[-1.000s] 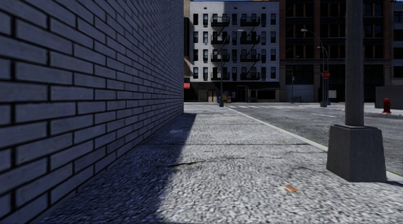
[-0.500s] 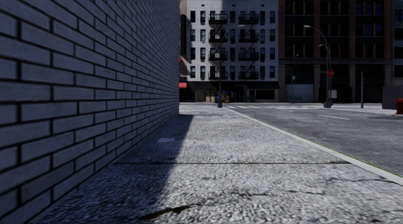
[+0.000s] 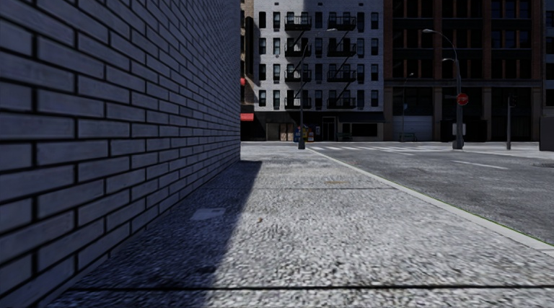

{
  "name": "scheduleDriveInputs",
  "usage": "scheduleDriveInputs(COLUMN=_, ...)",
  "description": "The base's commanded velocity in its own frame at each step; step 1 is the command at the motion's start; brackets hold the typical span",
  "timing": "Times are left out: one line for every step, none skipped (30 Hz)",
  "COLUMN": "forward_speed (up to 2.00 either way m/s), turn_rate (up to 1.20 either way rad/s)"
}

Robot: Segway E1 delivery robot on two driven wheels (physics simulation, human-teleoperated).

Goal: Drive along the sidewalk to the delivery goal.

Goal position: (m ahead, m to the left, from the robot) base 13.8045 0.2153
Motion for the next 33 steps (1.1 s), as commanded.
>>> scheduleDriveInputs(forward_speed=2.00, turn_rate=0.00)
scheduleDriveInputs(forward_speed=2.00, turn_rate=0.00)
scheduleDriveInputs(forward_speed=2.00, turn_rate=0.00)
scheduleDriveInputs(forward_speed=2.00, turn_rate=0.00)
scheduleDriveInputs(forward_speed=2.00, turn_rate=0.00)
scheduleDriveInputs(forward_speed=2.00, turn_rate=0.00)
scheduleDriveInputs(forward_speed=2.00, turn_rate=0.00)
scheduleDriveInputs(forward_speed=2.00, turn_rate=0.00)
scheduleDriveInputs(forward_speed=2.00, turn_rate=0.00)
scheduleDriveInputs(forward_speed=2.00, turn_rate=0.00)
scheduleDriveInputs(forward_speed=2.00, turn_rate=0.00)
scheduleDriveInputs(forward_speed=2.00, turn_rate=0.00)
scheduleDriveInputs(forward_speed=2.00, turn_rate=0.00)
scheduleDriveInputs(forward_speed=2.00, turn_rate=0.00)
scheduleDriveInputs(forward_speed=2.00, turn_rate=0.00)
scheduleDriveInputs(forward_speed=2.00, turn_rate=0.00)
scheduleDriveInputs(forward_speed=2.00, turn_rate=0.00)
scheduleDriveInputs(forward_speed=2.00, turn_rate=0.00)
scheduleDriveInputs(forward_speed=2.00, turn_rate=0.00)
scheduleDriveInputs(forward_speed=2.00, turn_rate=0.00)
scheduleDriveInputs(forward_speed=2.00, turn_rate=0.00)
scheduleDriveInputs(forward_speed=2.00, turn_rate=0.00)
scheduleDriveInputs(forward_speed=2.00, turn_rate=0.00)
scheduleDriveInputs(forward_speed=2.00, turn_rate=0.00)
scheduleDriveInputs(forward_speed=2.00, turn_rate=0.00)
scheduleDriveInputs(forward_speed=2.00, turn_rate=0.00)
scheduleDriveInputs(forward_speed=2.00, turn_rate=0.00)
scheduleDriveInputs(forward_speed=2.00, turn_rate=0.00)
scheduleDriveInputs(forward_speed=2.00, turn_rate=0.00)
scheduleDriveInputs(forward_speed=2.00, turn_rate=0.00)
scheduleDriveInputs(forward_speed=2.00, turn_rate=0.00)
scheduleDriveInputs(forward_speed=2.00, turn_rate=0.00)
scheduleDriveInputs(forward_speed=2.00, turn_rate=0.00)
